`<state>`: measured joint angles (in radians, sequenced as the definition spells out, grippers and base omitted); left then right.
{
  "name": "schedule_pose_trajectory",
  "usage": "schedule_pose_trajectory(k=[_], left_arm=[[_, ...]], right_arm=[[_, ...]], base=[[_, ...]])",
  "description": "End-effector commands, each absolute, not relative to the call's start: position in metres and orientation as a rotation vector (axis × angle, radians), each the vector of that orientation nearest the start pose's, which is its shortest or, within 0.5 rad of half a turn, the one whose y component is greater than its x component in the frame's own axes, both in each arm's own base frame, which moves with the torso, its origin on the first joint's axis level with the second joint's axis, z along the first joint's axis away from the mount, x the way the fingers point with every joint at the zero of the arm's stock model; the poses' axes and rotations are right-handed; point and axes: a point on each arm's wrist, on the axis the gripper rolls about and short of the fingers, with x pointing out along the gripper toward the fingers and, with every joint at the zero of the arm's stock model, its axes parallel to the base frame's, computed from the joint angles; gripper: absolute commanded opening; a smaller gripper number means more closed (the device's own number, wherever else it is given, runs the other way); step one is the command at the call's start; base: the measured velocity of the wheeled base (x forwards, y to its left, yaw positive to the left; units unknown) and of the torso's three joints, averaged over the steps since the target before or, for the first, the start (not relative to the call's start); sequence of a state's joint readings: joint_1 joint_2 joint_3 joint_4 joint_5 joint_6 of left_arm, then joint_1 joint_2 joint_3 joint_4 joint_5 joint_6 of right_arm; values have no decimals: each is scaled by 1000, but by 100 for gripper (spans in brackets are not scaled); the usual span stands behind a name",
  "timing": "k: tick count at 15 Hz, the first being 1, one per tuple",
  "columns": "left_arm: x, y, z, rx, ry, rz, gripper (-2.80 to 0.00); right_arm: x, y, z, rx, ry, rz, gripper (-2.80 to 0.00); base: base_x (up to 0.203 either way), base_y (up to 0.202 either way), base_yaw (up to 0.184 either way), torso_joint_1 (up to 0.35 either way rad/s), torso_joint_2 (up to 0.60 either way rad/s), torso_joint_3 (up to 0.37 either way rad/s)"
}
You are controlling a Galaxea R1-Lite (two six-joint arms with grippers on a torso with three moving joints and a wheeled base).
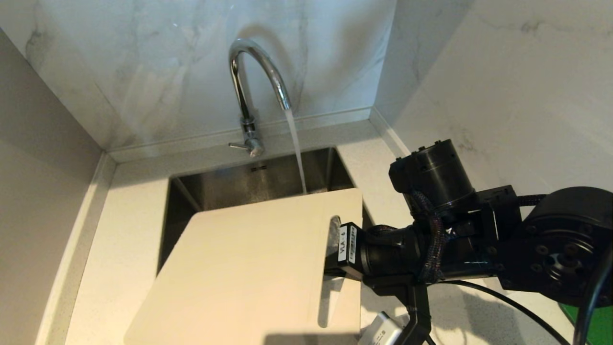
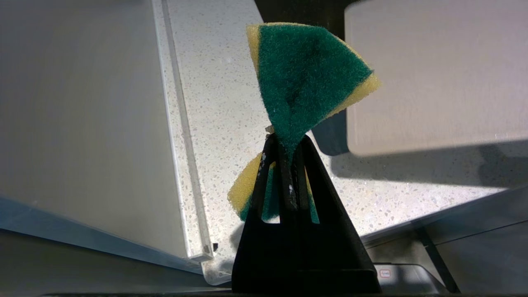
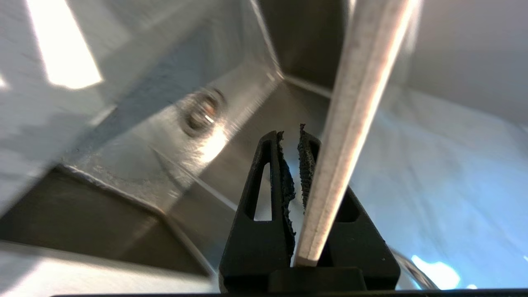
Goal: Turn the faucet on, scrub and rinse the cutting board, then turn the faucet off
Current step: Scrub the cutting board underwater
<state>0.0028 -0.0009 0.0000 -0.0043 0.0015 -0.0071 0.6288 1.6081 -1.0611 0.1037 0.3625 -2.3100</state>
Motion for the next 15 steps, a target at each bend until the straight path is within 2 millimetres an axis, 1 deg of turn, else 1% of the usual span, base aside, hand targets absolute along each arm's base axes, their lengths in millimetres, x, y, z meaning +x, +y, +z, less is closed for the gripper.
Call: schedule_pose_trajectory(k=[1,4,6,8,11,13,15], left_arm=[[-23,0,76,-8,-6,5,-280],[-23,0,76,-7,-6,5,-280],[-23,0,76,-8,-6,5,-280],[-23,0,76,-8,-6,5,-280],[-23,0,76,-8,-6,5,-280],[-23,0,76,-8,-6,5,-280],[-23,0,76,-7,-6,6,-280]], right_arm=[[222,172,216,-2084,-747,1287,-280],[227,174,228,-2143,-740,1328,-280],[235,176,237,-2203,-732,1343,-280],[240,173,240,-2292,-681,1367,-280],[253,177,244,-2329,-671,1332,-280],[265,184,255,-2347,-716,1269,-280],[277,190,259,-2365,-756,1236,-280]], base=[[0,0,0,0,0,0],[0,0,0,0,0,0],[0,0,0,0,0,0],[0,0,0,0,0,0],[0,0,0,0,0,0],[0,0,0,0,0,0],[0,0,0,0,0,0]])
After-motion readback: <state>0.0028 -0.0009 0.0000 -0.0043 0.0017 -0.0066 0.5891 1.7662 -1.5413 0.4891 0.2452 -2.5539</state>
